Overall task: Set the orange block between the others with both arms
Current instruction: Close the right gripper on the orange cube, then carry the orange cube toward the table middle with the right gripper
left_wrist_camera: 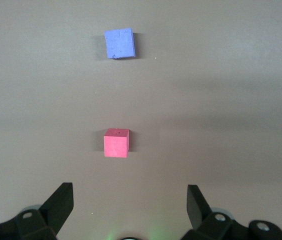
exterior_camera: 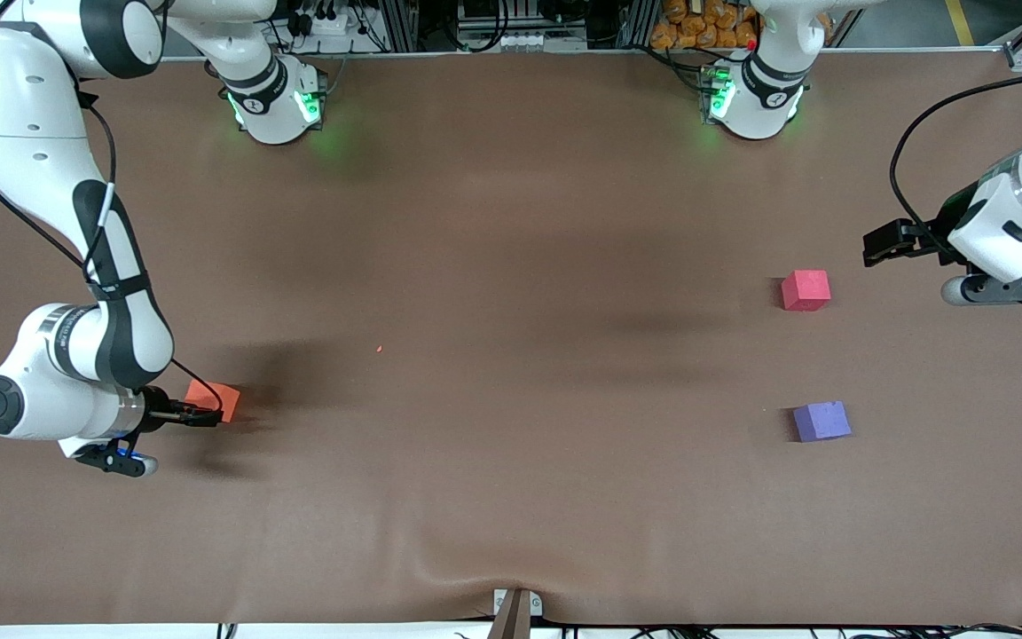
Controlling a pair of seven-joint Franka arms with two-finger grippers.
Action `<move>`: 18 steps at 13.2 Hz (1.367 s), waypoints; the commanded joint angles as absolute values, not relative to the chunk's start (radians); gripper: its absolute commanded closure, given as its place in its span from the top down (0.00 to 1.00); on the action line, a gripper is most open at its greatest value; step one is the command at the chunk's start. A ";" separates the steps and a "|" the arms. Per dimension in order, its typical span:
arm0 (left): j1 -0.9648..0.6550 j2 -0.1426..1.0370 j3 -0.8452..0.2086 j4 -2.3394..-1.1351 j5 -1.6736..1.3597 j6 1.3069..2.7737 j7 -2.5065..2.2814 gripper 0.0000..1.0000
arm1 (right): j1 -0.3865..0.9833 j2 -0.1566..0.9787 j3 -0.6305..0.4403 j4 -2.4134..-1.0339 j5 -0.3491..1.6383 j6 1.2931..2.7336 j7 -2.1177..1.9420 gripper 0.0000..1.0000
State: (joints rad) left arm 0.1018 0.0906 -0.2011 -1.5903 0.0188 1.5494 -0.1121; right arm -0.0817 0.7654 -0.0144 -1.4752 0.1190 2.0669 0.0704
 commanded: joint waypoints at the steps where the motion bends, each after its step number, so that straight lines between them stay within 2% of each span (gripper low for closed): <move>1: 0.106 0.091 -0.206 -1.583 0.038 1.536 -0.098 1.00 | -0.074 0.781 -0.012 -1.466 0.091 2.071 0.092 1.00; 5: 0.106 0.089 -0.206 -1.580 0.040 1.529 -0.098 1.00 | -0.069 0.787 -0.012 -1.470 0.092 2.071 0.106 1.00; 9: 0.107 0.084 -0.207 -1.577 0.040 1.531 -0.098 1.00 | -0.066 0.787 -0.011 -1.470 0.092 2.071 0.106 0.77; 10: 0.107 0.081 -0.206 -1.577 0.040 1.531 -0.098 1.00 | -0.063 0.787 -0.012 -1.470 0.092 2.071 0.106 0.75; 16: 0.107 0.058 -0.206 -1.581 0.035 1.575 -0.107 1.00 | -0.057 0.782 -0.012 -1.463 0.092 2.065 0.103 0.49; 18: 0.106 0.049 -0.207 -1.588 0.035 1.575 -0.115 1.00 | -0.051 0.773 -0.009 -1.457 0.092 2.059 0.097 0.46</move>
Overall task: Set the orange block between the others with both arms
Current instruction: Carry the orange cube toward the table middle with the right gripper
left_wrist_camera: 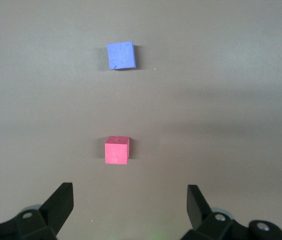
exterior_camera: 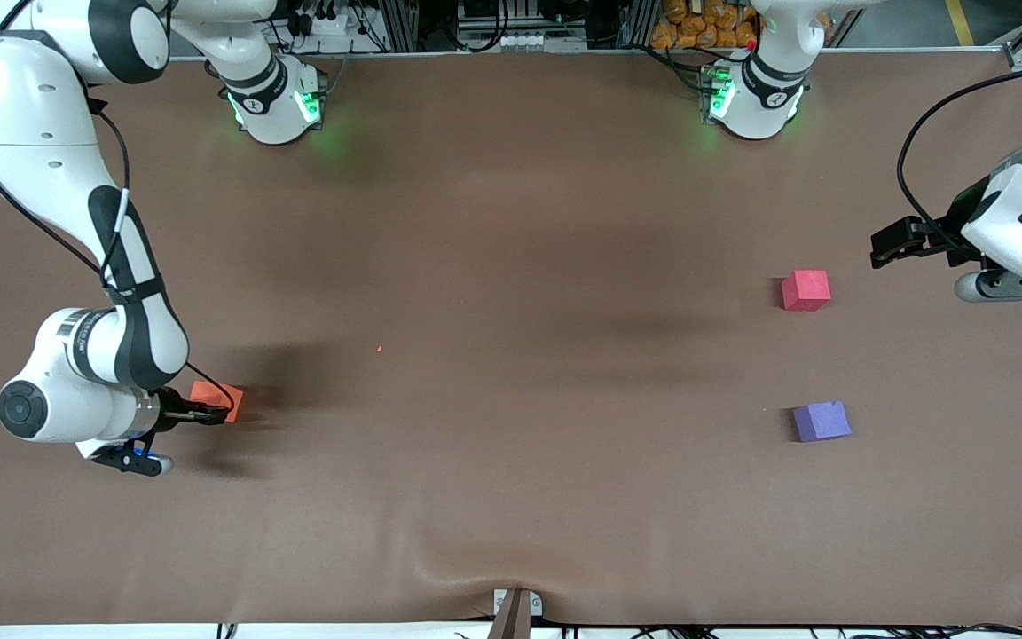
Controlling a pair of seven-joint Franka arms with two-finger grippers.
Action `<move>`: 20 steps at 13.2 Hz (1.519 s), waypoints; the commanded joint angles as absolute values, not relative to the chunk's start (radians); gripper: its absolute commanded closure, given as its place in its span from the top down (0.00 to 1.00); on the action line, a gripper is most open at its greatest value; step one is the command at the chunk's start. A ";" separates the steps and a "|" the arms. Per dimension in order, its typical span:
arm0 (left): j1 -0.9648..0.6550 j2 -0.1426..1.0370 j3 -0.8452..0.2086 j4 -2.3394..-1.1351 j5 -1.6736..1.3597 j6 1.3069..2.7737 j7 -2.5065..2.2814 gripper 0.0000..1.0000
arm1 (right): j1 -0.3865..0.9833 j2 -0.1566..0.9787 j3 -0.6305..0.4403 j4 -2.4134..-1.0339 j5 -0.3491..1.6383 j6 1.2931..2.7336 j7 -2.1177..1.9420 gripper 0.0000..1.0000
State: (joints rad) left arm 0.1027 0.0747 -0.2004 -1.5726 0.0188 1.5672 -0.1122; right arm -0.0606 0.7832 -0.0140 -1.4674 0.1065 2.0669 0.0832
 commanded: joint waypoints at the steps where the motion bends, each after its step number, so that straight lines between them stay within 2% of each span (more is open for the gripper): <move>1: 0.107 0.040 -0.207 -1.591 0.035 1.575 -0.115 1.00 | -0.034 0.767 -0.009 -1.454 0.092 2.057 0.104 0.46; 6: 0.107 0.006 -0.207 -1.626 0.031 1.623 -0.124 1.00 | 0.081 0.746 -0.002 -1.372 0.115 1.912 0.170 0.47; 9: 0.107 0.005 -0.209 -1.629 0.031 1.624 -0.129 1.00 | 0.243 0.747 -0.002 -1.368 0.114 1.916 0.374 0.47; 13: 0.104 0.006 -0.209 -1.629 0.031 1.623 -0.132 1.00 | 0.369 0.758 -0.002 -1.353 0.202 1.956 0.433 0.52; 16: 0.100 0.014 -0.209 -1.629 0.031 1.623 -0.132 1.00 | 0.478 0.772 -0.002 -1.355 0.238 2.066 0.437 0.52; 20: 0.094 0.025 -0.209 -1.629 0.029 1.623 -0.132 1.00 | 0.564 0.785 -0.003 -1.361 0.444 2.109 0.455 0.52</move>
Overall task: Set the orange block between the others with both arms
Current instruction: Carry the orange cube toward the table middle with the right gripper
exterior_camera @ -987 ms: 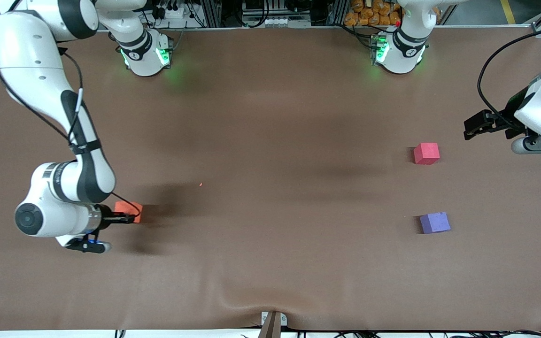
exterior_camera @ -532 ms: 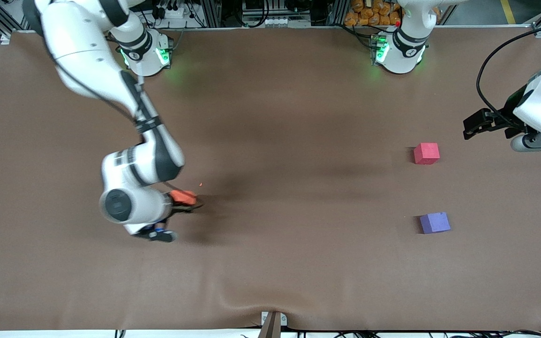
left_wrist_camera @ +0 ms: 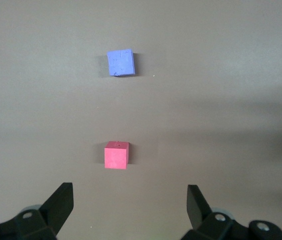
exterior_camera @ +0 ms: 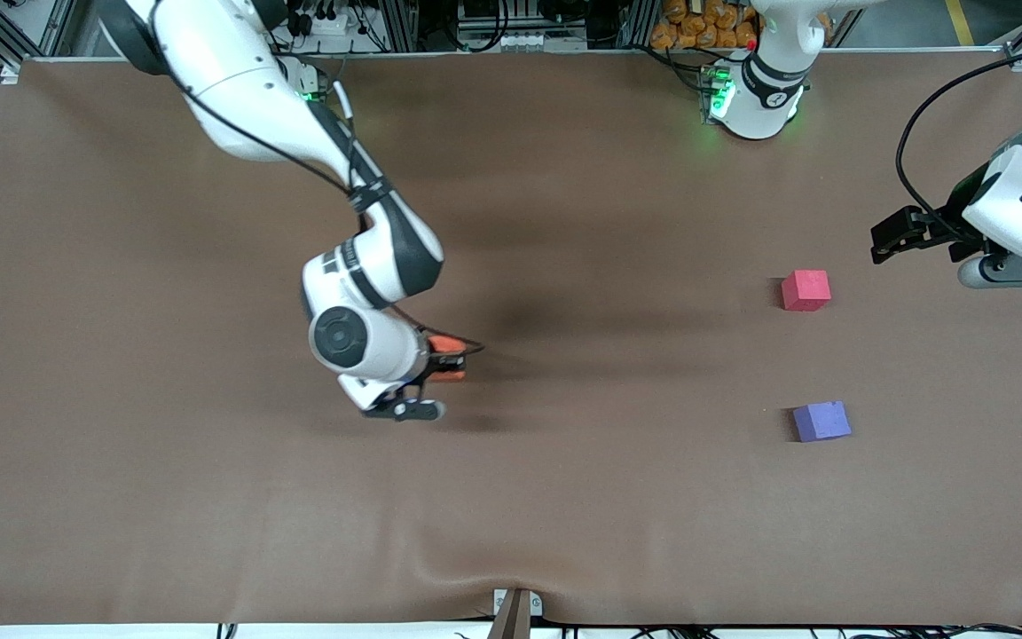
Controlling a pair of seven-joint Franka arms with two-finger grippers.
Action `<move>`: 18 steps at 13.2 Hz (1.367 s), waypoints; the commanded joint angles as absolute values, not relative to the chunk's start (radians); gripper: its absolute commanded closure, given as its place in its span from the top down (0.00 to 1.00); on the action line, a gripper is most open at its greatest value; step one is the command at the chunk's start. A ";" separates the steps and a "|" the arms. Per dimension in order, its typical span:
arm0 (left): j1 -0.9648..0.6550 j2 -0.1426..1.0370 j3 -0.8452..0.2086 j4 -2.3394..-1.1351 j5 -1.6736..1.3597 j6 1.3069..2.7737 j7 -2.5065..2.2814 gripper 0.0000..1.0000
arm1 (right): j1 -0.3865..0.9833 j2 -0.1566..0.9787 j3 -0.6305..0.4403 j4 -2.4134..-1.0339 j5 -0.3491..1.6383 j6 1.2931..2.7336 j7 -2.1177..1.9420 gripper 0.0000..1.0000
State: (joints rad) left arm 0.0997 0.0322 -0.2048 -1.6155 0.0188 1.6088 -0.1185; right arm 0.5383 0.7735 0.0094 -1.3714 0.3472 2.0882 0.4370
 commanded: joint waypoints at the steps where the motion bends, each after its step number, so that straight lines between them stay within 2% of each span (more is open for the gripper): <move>1: 0.094 0.029 -0.209 -1.629 0.029 1.621 -0.133 1.00 | 0.578 0.785 -0.003 -1.364 0.495 2.137 0.466 0.52; 6: 0.069 0.089 -0.219 -1.621 0.011 1.621 -0.181 1.00 | 0.664 0.833 -0.003 -1.364 0.511 2.226 0.558 0.56; 9: 0.064 0.095 -0.236 -1.617 0.009 1.626 -0.181 1.00 | 0.680 0.854 -0.003 -1.361 0.512 2.232 0.591 0.63; 11: 0.061 0.139 -0.238 -1.611 0.006 1.666 -0.183 1.00 | 0.680 0.856 -0.003 -1.361 0.511 2.232 0.589 0.82; 12: 0.048 0.170 -0.238 -1.605 -0.001 1.684 -0.183 1.00 | 0.680 0.856 -0.003 -1.361 0.508 2.230 0.589 1.00; 14: -0.006 0.244 -0.236 -1.542 -0.012 1.690 -0.202 1.00 | 0.667 0.851 -0.005 -1.356 0.506 2.230 0.577 1.00; 18: -0.081 0.334 -0.239 -1.534 -0.021 1.782 -0.285 1.00 | 0.632 0.825 -0.009 -1.321 0.500 2.217 0.575 1.00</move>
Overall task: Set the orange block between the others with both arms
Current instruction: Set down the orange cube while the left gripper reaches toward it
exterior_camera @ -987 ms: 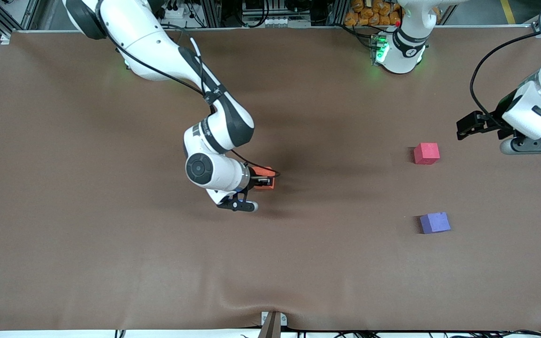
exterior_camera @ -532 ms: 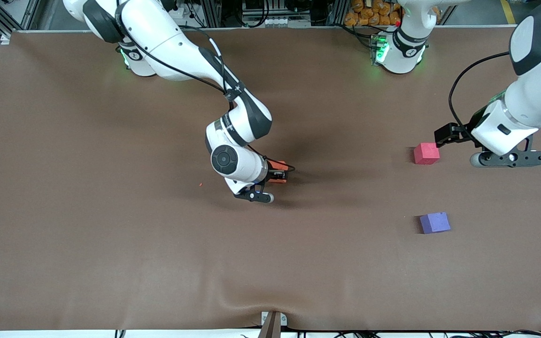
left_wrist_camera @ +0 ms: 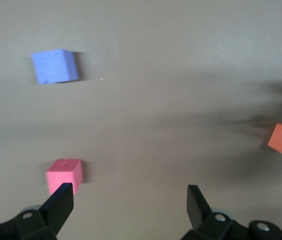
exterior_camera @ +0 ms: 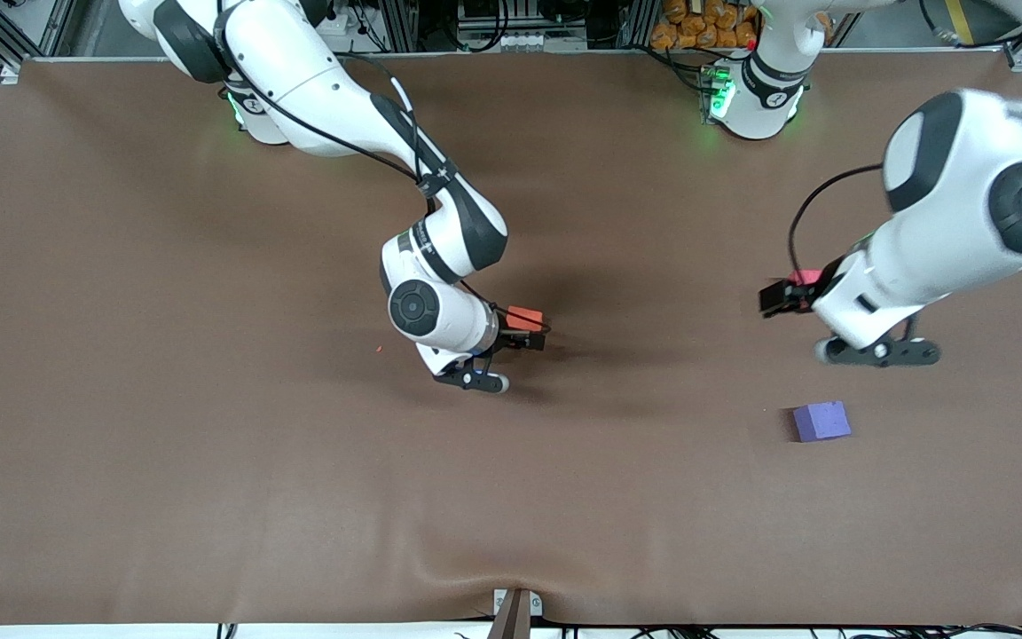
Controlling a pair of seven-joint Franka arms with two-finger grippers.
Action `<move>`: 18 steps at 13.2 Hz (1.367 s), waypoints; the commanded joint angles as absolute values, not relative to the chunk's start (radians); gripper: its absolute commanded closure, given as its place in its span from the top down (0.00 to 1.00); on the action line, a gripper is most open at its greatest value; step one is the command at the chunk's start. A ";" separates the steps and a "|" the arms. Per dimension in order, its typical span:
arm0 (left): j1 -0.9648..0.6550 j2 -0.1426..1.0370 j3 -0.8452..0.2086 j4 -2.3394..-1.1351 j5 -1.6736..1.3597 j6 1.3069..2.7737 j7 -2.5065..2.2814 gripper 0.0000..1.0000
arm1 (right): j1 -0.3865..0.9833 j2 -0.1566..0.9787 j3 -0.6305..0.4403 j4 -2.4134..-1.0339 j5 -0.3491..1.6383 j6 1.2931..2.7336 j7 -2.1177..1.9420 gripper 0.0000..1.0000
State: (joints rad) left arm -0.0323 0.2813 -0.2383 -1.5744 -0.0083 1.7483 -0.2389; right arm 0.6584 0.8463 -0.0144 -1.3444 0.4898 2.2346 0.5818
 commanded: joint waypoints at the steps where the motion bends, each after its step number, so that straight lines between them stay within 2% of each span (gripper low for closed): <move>1: -0.107 0.362 -0.239 -1.534 -0.023 1.817 -0.302 1.00 | 0.624 0.819 -0.014 -1.319 0.497 2.214 0.574 1.00; 6: -0.309 0.517 -0.230 -1.526 0.055 2.029 -0.484 1.00 | 0.529 0.775 -0.015 -1.249 0.365 2.021 0.569 1.00; 8: -0.397 0.605 -0.226 -1.474 0.095 2.089 -0.569 1.00 | 0.494 0.775 -0.018 -1.186 0.304 1.939 0.569 1.00; 10: -0.454 0.681 -0.222 -1.431 0.171 2.143 -0.676 1.00 | 0.476 0.770 -0.031 -1.172 0.209 1.918 0.566 1.00; 14: -0.549 0.742 -0.221 -1.425 0.221 2.256 -0.739 1.00 | 0.416 0.692 -0.038 -1.195 0.114 1.907 0.530 1.00; 18: -0.606 0.791 -0.221 -1.425 0.233 2.283 -0.747 1.00 | 0.309 0.545 -0.035 -1.291 0.107 1.807 0.339 1.00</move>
State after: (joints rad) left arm -0.5809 0.7571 -0.2299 -1.4554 0.2002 2.2747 -0.7234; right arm 0.3713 0.6614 -0.0549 -1.1867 0.1277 1.8434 0.4119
